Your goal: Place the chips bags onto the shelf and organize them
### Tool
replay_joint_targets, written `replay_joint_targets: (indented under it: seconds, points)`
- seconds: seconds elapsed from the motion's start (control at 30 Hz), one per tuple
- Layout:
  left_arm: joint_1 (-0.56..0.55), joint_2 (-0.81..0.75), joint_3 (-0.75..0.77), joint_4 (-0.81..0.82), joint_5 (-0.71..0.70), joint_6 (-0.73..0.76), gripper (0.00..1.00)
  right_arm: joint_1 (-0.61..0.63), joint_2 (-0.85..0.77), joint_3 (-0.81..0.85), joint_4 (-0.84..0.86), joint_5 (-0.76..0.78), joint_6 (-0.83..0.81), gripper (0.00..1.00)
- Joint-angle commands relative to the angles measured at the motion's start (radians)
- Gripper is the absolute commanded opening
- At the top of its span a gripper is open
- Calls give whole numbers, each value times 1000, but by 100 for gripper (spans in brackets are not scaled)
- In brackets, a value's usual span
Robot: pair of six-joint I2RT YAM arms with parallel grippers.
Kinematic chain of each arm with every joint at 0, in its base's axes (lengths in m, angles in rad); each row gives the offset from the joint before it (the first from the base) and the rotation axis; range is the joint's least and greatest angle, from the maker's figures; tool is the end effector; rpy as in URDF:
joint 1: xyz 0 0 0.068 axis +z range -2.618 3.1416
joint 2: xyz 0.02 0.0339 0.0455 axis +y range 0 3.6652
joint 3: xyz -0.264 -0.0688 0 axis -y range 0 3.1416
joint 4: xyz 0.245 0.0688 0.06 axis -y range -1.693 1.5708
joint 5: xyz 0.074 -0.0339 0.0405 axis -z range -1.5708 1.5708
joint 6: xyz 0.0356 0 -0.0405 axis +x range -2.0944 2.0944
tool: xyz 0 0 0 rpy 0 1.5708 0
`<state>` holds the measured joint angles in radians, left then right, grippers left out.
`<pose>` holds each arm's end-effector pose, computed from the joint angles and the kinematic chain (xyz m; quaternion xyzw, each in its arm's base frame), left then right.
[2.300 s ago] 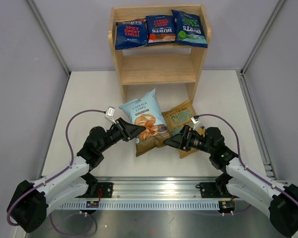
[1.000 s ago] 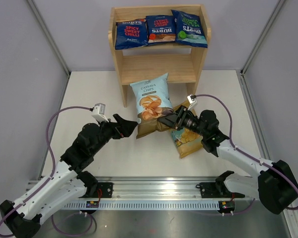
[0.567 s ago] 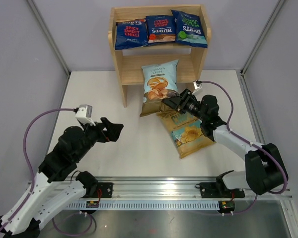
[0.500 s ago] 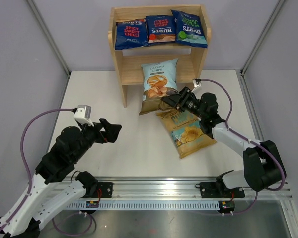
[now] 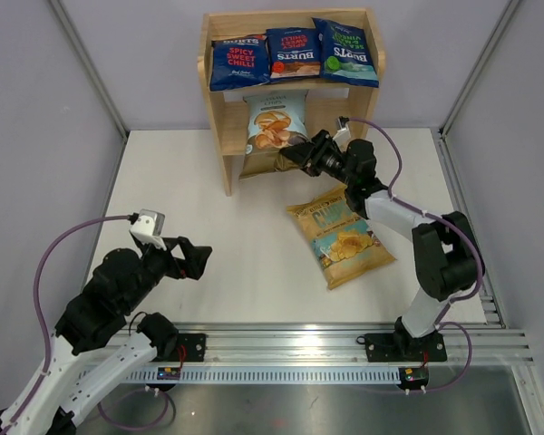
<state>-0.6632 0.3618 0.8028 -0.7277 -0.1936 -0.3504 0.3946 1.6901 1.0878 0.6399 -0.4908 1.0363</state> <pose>0.0622 -0.0399 0.3350 0.0670 0.7964 -0.2216 0.5587 0.3560 0.1664 0.2902 0.0462 0.6938 0.5855 0.4168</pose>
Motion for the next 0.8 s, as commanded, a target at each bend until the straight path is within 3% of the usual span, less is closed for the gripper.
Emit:
replay_joint_targets:
  seconds: [0.0,0.23,0.77]
  points:
    - [4,-3,-8,36,5,30,99,4,62,92,145,-8,93,46]
    - [4,12,-13,39,17,34,99,38,192,210,133,29,139,47]
    - [5,5,-17,44,23,39,99,107,361,469,-72,86,131,53]
